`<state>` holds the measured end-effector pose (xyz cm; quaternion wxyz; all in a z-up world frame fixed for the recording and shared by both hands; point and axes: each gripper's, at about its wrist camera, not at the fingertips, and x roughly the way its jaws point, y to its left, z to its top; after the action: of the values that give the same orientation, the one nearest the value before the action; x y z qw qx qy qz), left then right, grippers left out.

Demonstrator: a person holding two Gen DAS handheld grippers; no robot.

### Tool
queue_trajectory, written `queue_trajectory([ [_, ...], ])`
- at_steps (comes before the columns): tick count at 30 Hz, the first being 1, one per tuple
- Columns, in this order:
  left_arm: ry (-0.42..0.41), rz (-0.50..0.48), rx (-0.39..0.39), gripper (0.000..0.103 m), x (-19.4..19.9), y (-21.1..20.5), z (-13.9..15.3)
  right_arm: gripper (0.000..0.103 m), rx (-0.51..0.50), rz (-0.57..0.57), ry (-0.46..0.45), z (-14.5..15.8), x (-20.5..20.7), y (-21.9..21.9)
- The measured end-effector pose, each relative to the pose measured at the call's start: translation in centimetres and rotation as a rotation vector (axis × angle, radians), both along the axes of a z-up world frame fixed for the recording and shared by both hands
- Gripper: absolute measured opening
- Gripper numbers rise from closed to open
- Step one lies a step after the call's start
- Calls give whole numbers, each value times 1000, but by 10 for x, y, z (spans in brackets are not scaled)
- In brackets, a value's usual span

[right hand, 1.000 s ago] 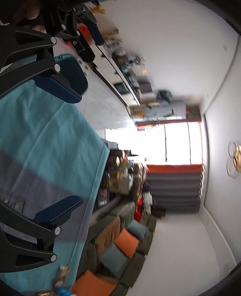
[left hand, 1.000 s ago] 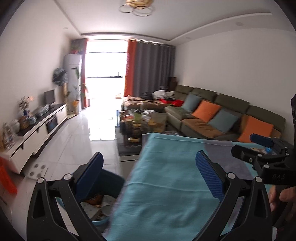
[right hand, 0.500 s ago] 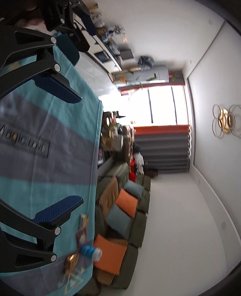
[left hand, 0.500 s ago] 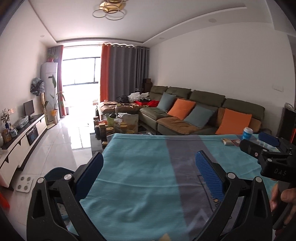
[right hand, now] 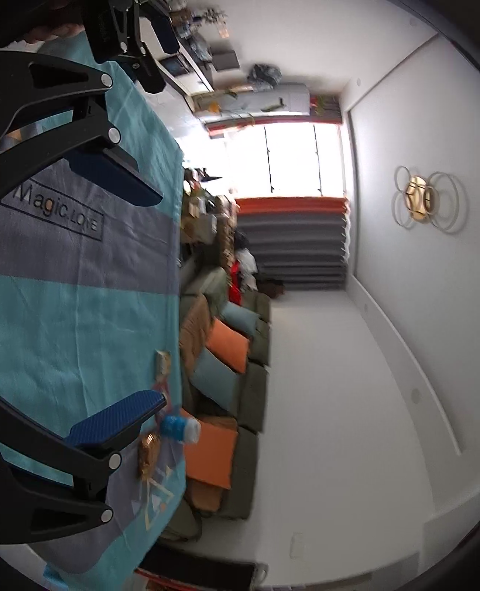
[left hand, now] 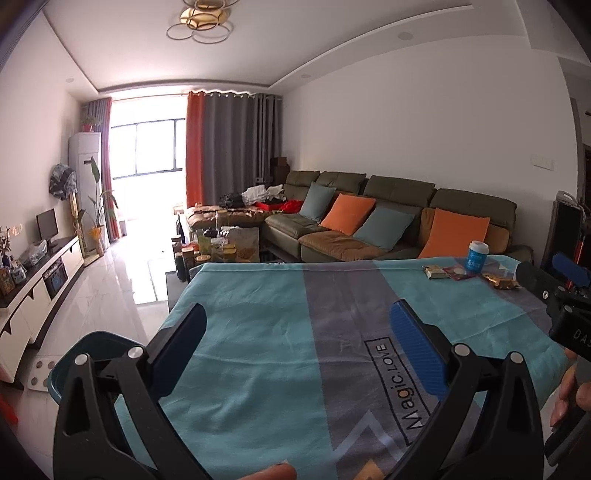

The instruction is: Collect trash

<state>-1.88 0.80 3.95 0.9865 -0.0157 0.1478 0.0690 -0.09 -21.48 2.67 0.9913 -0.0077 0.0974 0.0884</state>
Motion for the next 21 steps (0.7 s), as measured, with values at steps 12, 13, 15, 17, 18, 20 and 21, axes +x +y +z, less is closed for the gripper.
queue_trajectory([
  [12,-101,4,-34,98,-26,8,-1,96,2,-10,-83,-6,-34,20],
  [13,-104,6,-36,98,-27,9,-1,96,1,-13,-83,-6,-34,21],
  [15,-113,15,-24,98,-32,11,-1,96,-2,-13,-79,-7,-35,23],
  [17,-129,22,-12,98,-37,11,1,96,-11,-14,-70,-8,-35,27],
  [18,-149,30,-5,98,-41,12,2,96,-14,-14,-72,-7,-37,29],
  [20,-168,36,4,98,-47,13,5,96,-18,-19,-81,-6,-39,32],
  [21,-181,39,7,98,-49,14,6,96,-18,-18,-85,-5,-40,32],
])
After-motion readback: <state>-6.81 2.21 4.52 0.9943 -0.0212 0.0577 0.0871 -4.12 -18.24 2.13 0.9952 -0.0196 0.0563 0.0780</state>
